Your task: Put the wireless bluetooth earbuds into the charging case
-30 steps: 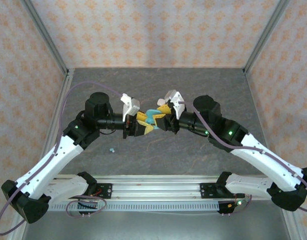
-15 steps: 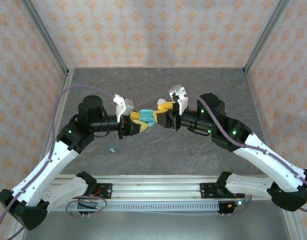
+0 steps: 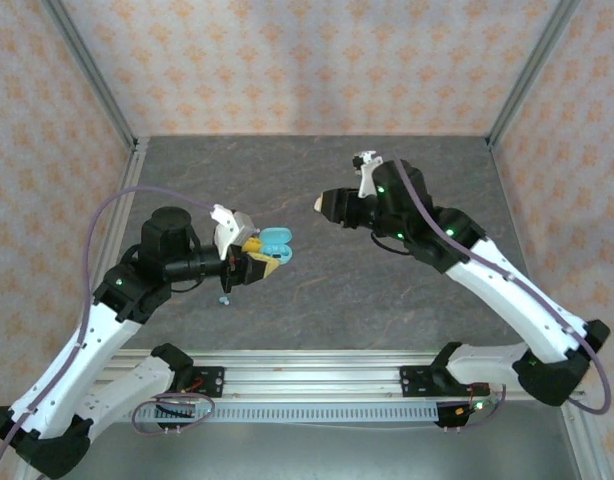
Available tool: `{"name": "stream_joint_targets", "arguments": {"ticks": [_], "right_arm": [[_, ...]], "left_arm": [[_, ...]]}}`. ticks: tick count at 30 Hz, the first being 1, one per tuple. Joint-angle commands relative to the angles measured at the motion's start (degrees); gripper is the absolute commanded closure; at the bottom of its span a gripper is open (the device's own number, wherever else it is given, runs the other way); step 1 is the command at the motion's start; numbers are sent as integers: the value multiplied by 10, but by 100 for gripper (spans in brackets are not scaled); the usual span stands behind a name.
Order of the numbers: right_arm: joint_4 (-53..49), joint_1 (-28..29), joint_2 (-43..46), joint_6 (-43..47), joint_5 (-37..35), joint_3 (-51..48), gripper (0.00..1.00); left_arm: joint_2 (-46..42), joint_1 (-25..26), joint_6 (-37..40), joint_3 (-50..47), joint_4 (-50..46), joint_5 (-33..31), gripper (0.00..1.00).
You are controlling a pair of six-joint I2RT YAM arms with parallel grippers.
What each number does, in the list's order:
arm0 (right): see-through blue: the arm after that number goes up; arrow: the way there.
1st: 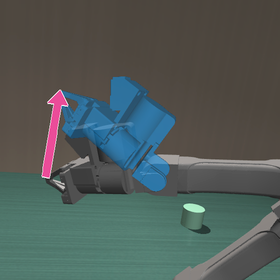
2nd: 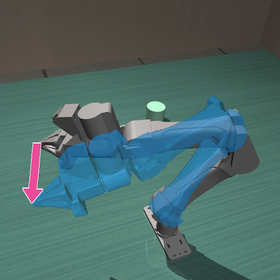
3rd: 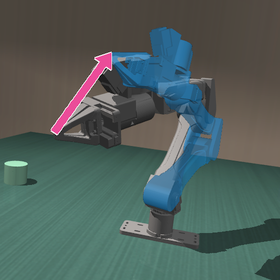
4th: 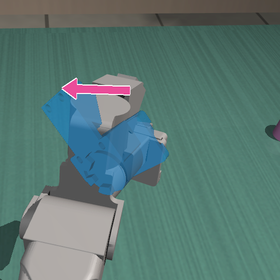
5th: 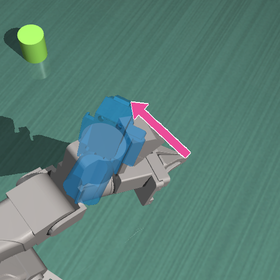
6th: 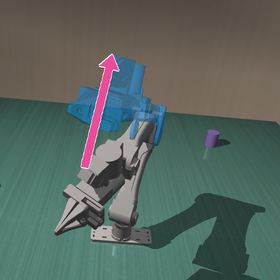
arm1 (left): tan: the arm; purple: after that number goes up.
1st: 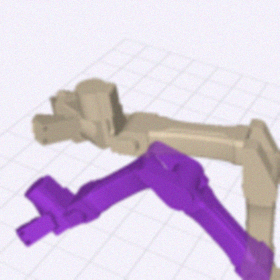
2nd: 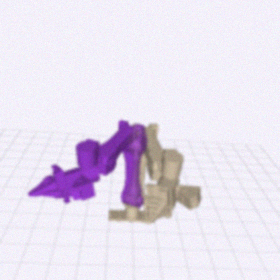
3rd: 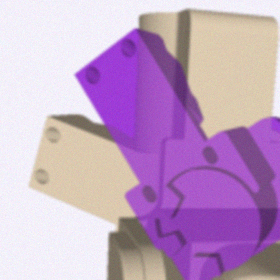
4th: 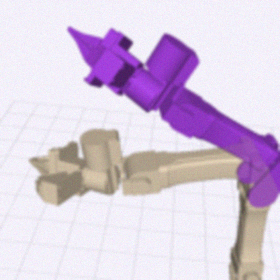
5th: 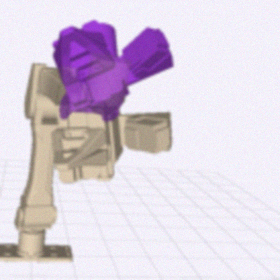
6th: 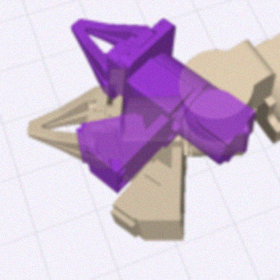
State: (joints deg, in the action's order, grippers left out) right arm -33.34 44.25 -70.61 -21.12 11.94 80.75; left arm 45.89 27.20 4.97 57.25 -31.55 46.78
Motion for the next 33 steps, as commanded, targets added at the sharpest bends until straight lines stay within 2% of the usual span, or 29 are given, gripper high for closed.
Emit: {"name": "stream_joint_targets", "arguments": {"ticks": [1,7,17,24,33], "right_arm": [[-21,-1,-42,-40,5,-17,61],[47,5,-165,-55,127,-22,69],[-7,100,-436,50,208,166,72],[-36,155,-552,107,167,273,62],[-76,195,-618,164,123,339,54]], "left_arm": [[-24,-7,23,12,-53,-21,80],[-57,-7,45,46,-140,-35,80],[-109,-7,20,68,-191,-44,80],[-125,-7,6,70,-196,-44,80],[-132,-7,1,69,-197,-48,80]]}}
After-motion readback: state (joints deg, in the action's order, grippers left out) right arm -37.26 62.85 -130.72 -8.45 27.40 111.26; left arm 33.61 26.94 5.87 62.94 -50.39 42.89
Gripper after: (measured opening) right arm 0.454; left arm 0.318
